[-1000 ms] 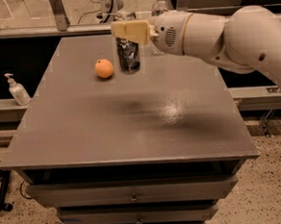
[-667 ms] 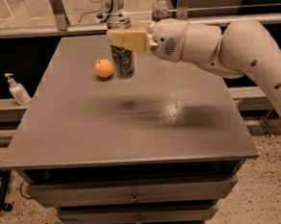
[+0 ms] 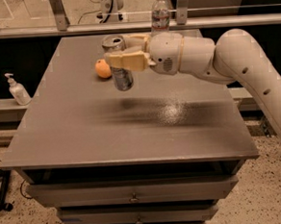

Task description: Place redbull can upright

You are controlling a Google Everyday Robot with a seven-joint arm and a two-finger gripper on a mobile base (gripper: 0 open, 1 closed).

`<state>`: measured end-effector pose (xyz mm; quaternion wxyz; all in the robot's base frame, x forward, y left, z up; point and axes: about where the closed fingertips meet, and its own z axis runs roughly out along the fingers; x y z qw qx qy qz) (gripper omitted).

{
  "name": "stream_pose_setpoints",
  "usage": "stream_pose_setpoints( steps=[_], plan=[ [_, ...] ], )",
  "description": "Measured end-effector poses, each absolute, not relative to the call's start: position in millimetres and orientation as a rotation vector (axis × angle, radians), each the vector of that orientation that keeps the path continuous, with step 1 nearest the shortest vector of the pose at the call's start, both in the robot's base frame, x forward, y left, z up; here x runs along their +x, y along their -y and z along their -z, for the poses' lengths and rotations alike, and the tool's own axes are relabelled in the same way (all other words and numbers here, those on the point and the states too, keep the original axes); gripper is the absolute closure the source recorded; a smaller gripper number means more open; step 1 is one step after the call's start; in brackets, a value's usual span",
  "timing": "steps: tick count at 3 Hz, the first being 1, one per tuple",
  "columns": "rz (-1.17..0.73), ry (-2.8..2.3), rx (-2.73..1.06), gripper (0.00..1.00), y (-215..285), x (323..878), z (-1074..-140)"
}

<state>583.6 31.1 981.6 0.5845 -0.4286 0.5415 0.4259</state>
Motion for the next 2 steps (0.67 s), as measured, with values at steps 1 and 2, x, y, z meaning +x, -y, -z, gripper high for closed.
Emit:
stream_pose_setpoints(
  steps=[1,2],
  plan=[
    [-1.02,-1.274,-0.978,1.0,-31.8,574.2,-967.7],
    [-1.033,-1.282,-0.981,1.0,-29.3,561.5,-950.5]
  ],
)
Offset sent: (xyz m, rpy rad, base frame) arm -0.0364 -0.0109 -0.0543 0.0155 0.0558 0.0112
